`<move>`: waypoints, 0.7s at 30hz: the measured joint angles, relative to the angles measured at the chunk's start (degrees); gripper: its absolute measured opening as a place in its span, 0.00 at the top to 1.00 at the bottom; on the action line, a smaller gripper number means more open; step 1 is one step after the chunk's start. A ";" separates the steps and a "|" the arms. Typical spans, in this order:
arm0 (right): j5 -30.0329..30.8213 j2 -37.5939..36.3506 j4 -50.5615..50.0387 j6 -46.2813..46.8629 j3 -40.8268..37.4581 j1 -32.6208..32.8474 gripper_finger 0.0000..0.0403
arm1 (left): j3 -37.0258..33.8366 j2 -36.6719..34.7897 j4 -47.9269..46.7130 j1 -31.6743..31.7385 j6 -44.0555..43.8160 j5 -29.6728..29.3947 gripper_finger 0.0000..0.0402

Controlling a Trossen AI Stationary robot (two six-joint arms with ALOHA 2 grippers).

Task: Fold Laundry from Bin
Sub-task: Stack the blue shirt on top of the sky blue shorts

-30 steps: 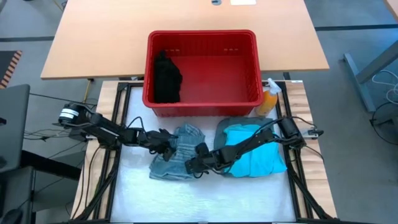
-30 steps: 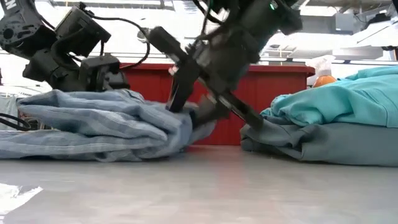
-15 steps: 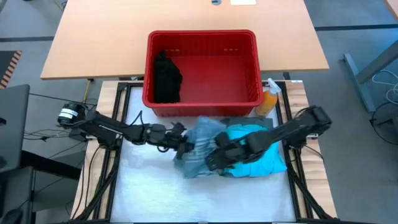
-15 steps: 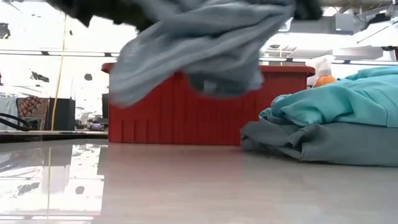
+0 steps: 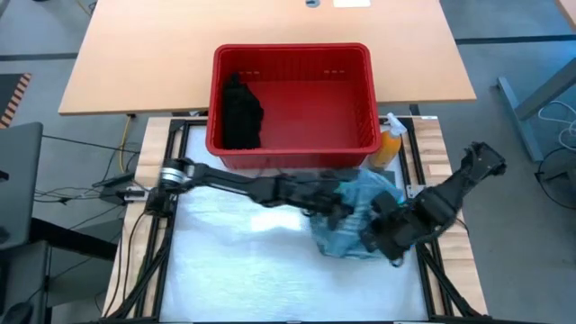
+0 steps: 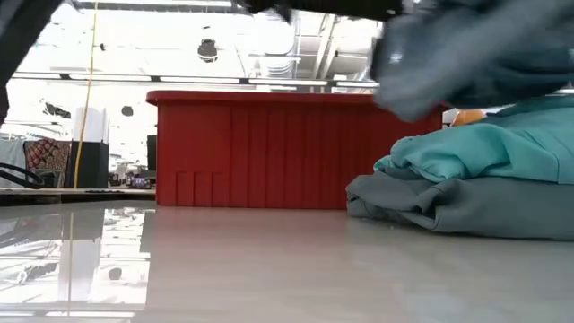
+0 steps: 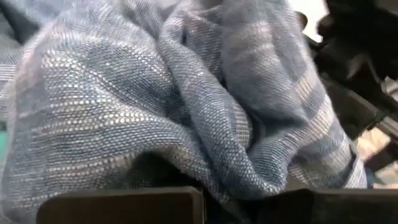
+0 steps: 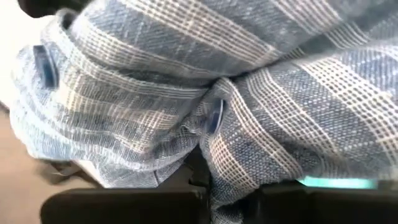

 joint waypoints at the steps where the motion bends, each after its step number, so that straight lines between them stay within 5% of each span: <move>1: -0.02 -0.25 -2.84 1.79 -0.07 1.35 0.86 | 2.82 2.20 -0.53 0.02 -0.73 0.01 0.94; 7: -0.55 -4.70 -5.32 7.22 -9.45 5.96 0.86 | 15.50 12.16 -9.16 0.95 -3.54 -1.05 0.94; 12: -2.96 -9.75 -1.07 9.56 -24.25 6.35 0.86 | 16.87 14.37 -11.01 1.72 -5.14 -3.22 0.93; 21: -1.49 -18.84 8.03 9.08 -34.38 5.82 0.82 | 16.92 12.27 -23.48 5.00 -3.57 2.90 0.61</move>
